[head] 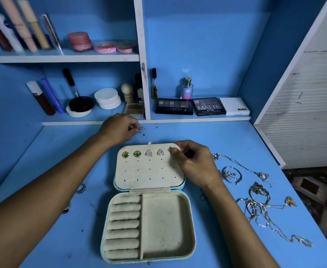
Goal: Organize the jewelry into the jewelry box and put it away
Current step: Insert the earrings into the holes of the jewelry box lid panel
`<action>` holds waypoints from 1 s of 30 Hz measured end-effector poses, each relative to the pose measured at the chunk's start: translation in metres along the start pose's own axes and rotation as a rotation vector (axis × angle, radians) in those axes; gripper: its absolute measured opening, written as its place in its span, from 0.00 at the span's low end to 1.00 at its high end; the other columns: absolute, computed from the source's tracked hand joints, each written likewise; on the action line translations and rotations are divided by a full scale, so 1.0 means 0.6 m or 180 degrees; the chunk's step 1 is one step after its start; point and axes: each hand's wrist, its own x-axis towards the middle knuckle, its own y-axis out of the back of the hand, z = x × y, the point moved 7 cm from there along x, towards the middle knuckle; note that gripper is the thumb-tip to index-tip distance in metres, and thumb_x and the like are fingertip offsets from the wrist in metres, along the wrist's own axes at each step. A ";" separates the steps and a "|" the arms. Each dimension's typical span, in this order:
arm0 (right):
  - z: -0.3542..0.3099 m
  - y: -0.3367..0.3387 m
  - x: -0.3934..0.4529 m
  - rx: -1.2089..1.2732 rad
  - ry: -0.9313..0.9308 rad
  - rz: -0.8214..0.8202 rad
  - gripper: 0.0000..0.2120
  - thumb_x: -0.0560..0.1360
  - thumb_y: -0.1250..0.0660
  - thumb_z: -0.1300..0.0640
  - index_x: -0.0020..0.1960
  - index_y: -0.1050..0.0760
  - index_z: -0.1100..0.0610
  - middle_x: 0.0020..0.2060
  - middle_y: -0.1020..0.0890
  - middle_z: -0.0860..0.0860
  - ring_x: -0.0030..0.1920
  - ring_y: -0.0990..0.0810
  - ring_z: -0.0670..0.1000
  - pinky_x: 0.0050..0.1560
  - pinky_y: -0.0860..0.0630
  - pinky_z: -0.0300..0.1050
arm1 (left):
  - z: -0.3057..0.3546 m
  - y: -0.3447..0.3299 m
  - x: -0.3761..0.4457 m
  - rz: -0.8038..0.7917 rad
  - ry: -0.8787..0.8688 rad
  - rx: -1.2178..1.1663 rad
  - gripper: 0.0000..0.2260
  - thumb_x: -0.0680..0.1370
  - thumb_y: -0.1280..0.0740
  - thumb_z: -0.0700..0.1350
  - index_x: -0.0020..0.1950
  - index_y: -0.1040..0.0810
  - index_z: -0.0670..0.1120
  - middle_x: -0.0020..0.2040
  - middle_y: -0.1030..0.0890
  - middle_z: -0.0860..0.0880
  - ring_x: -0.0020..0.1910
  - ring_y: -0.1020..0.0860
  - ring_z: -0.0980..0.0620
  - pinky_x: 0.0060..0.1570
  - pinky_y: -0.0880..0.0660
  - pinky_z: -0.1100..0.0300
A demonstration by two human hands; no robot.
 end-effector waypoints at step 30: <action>-0.006 0.000 -0.004 0.0023 0.0072 -0.0045 0.03 0.77 0.28 0.52 0.48 0.18 0.50 0.39 0.19 0.45 0.37 0.22 0.42 0.40 0.26 0.34 | -0.008 0.017 -0.003 0.0366 0.0324 -0.0724 0.02 0.76 0.30 0.37 0.46 0.19 0.43 0.40 0.19 0.47 0.39 0.23 0.52 0.42 0.31 0.65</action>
